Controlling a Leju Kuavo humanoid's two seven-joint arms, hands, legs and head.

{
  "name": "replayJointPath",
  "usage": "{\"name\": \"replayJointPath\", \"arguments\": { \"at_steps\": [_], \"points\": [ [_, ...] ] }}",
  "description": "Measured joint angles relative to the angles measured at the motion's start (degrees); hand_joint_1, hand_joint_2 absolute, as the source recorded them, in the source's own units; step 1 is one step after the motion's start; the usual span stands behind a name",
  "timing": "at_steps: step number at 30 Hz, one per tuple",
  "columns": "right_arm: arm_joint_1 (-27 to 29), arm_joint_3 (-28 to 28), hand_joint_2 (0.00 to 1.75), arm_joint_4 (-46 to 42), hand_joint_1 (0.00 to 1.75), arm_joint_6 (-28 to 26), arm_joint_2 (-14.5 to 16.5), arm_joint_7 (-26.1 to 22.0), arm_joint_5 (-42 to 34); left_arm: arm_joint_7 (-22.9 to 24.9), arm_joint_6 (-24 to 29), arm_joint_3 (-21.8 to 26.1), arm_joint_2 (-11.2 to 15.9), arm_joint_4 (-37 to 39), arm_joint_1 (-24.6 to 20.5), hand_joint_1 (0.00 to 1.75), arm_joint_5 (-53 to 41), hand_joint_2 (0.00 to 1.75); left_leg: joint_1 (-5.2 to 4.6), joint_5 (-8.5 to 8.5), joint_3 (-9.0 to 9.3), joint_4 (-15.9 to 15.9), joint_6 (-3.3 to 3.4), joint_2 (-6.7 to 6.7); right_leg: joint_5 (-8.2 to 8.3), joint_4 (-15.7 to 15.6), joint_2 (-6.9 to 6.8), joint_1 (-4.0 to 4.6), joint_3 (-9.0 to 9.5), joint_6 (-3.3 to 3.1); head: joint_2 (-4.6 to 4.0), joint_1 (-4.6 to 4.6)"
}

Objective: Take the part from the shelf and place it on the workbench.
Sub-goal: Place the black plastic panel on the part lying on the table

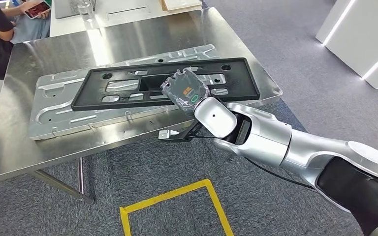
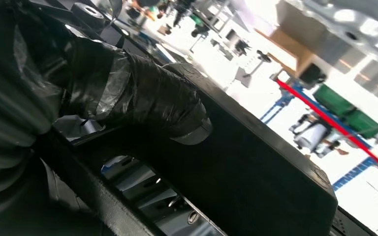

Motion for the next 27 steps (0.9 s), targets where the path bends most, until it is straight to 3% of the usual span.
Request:
{"name": "replayJointPath", "arguments": {
  "at_steps": [1, 3, 5, 7, 9, 11, 12, 13, 14, 15, 17, 18, 19, 21, 24, 25, 27],
  "points": [
    [0.0, 0.1, 1.75, 0.0, 1.75, 0.0, 0.0, 0.0, 0.0, 0.0, 0.0, 0.0, 0.0, 0.0, 0.0, 0.0, 0.0, 1.75, 0.21, -0.58, 0.14, 0.6, -0.3, -0.68, 2.67, -3.7, 0.45, -0.3, 1.08, 0.26, 0.0, 0.02],
    [-0.1, 0.1, 1.75, 0.1, 1.75, 0.1, -0.2, 0.0, 0.0, 0.0, 0.0, 0.0, 0.0, 0.0, 0.1, 0.0, 0.0, 1.75, 0.35, -1.79, -0.03, 1.9, -1.04, -1.73, 5.46, -9.9, 1.64, -0.58, 3.54, 0.37, -0.01, 0.06],
    [-0.3, 0.2, 1.75, 0.1, 1.75, 0.1, -0.4, 0.0, 0.0, 0.0, 0.1, 0.0, 0.0, 0.0, 0.1, 0.0, 0.0, 1.75, 0.46, -2.34, -0.4, 2.5, -1.69, -2.38, 5.05, -11.6, 2.12, -0.37, 4.51, -0.25, -0.01, 0.08],
    [-0.3, 0.2, 1.75, 0.1, 1.75, 0.1, -0.4, 0.0, 0.1, 0.0, 0.1, 0.0, 0.0, 0.0, 0.3, 0.0, -0.1, 1.75, 0.65, -2.56, -0.45, 2.3, -2.17, -2.52, 4.9, -12.0, 1.73, -0.36, 4.91, -1.1, 0.0, 0.06],
    [-0.5, 0.2, 1.75, 0.1, 1.75, 0.1, -0.3, 0.0, 0.3, 0.0, 0.0, 0.0, 0.0, 0.0, 0.4, 0.0, -0.1, 1.75, 0.64, -3.74, -1.35, 4.5, -2.73, -0.69, 4.76, -12.4, 1.37, -0.54, 5.54, -1.81, 0.0, -0.27],
    [-0.6, 0.3, 1.75, 0.1, 1.75, 0.2, -0.3, 0.0, 0.4, 0.0, 0.0, 0.0, 0.0, 0.0, 0.2, 0.0, -0.2, 1.75, 0.76, -6.09, -4.55, 10.6, -3.35, 1.57, 4.42, -12.6, 1.14, -0.48, 6.21, -2.28, 0.0, -0.61],
    [-0.6, 0.3, 1.75, 0.1, 1.75, 0.3, -0.3, -0.1, 0.4, 0.0, 0.0, 0.0, 0.0, 0.0, 0.2, 0.0, -0.2, 1.75, 0.88, -7.07, -6.63, 14.1, -3.55, 2.03, 4.19, -12.7, 1.01, -0.4, 6.5, -2.39, 0.0, -0.62],
    [-0.6, 0.4, 1.75, 0.1, 1.75, 0.3, -0.3, -0.1, 0.4, 0.0, 0.0, 0.0, 0.0, 0.0, 0.2, 0.0, -0.2, 1.75, 0.95, -7.3, -8.34, 16.6, -3.64, 2.25, 3.91, -12.7, 0.88, -0.32, 6.83, -2.44, 0.0, -0.63],
    [-0.5, 0.5, 1.75, 0.1, 1.75, 0.3, -0.3, -0.1, 0.4, 0.0, -0.1, 0.0, 0.0, 0.0, 0.2, 0.0, -0.1, 1.75, 0.98, -6.49, -9.21, 17.1, -3.63, 2.35, 3.6, -12.7, 0.75, -0.23, 7.22, -2.44, 0.0, -0.64],
    [-0.4, 0.5, 1.75, 0.1, 1.75, 0.3, -0.3, -0.2, 0.4, 0.0, -0.1, 0.0, 0.0, 0.0, 0.3, 0.0, -0.1, 1.75, 0.99, -4.66, -8.97, 15.5, -3.49, 2.39, 3.28, -12.7, 0.66, -0.15, 7.67, -2.42, 0.0, -0.63],
    [-0.5, 0.5, 1.75, 0.1, 1.75, 0.3, -0.3, -0.2, 0.4, 0.1, -0.2, 0.0, 0.0, 0.0, 0.3, 0.0, 0.0, 1.75, 0.88, -0.1, -6.22, 8.4, -2.92, 2.45, 2.64, -12.8, 0.5, -0.02, 8.64, -2.31, -0.01, -0.6],
    [-0.6, 0.5, 1.75, 0.1, 1.75, 0.3, -0.2, -0.2, 0.4, 0.1, -0.2, 0.0, 0.0, 0.0, 0.3, 0.0, 0.0, 1.75, 0.64, 1.25, -4.75, 5.2, -2.57, 2.48, 2.41, -12.9, 0.43, 0.05, 9.0, -2.18, -0.01, -0.6],
    [-0.6, 0.5, 1.75, 0.1, 1.75, 0.3, -0.2, -0.2, 0.4, 0.1, -0.3, 0.0, 0.0, 0.0, 0.3, 0.0, 0.0, 1.75, 0.37, 1.68, -3.67, 3.0, -2.22, 2.51, 2.26, -13.1, 0.37, 0.03, 9.2, -1.95, -0.01, -0.6],
    [-0.7, 0.6, 1.75, 0.1, 1.75, 0.4, -0.2, -0.4, 0.4, 0.1, -0.3, 0.0, 0.0, 0.0, 0.1, 0.0, 0.0, 1.75, -0.2, 1.17, -2.89, 1.7, -1.69, 2.5, 2.11, -13.4, 0.25, -0.06, 9.37, -1.34, -0.01, -0.61],
    [-0.8, 0.6, 1.75, 0.1, 1.75, 0.4, -0.2, -0.7, 0.3, 0.1, -0.3, 0.0, 0.1, 0.0, 0.2, 0.0, 0.0, 1.75, -0.01, 1.18, -1.33, -0.2, -1.11, 2.5, 1.07, -12.4, 0.12, 0.0, 9.17, -0.49, -0.01, -0.46],
    [-1.0, 0.6, 1.75, 0.2, 1.75, 0.4, -0.2, -0.7, 0.3, 0.0, -0.3, 0.0, 0.1, 0.0, 0.2, 0.0, 0.0, 1.75, 0.11, 1.18, -0.73, -0.7, -0.91, 2.51, 0.1, -10.1, 0.12, 0.09, 8.03, -0.38, 0.0, -0.35],
    [-1.1, 0.6, 1.75, 0.3, 1.75, 0.4, -0.2, -0.7, 0.3, 0.0, -0.3, 0.0, 0.1, 0.0, 0.2, 0.0, 0.0, 1.75, 0.08, 0.8, -0.23, -0.9, -0.45, 2.52, -2.11, -3.0, 0.14, 0.14, 3.81, -0.36, 0.0, -0.27]
  ]
}}
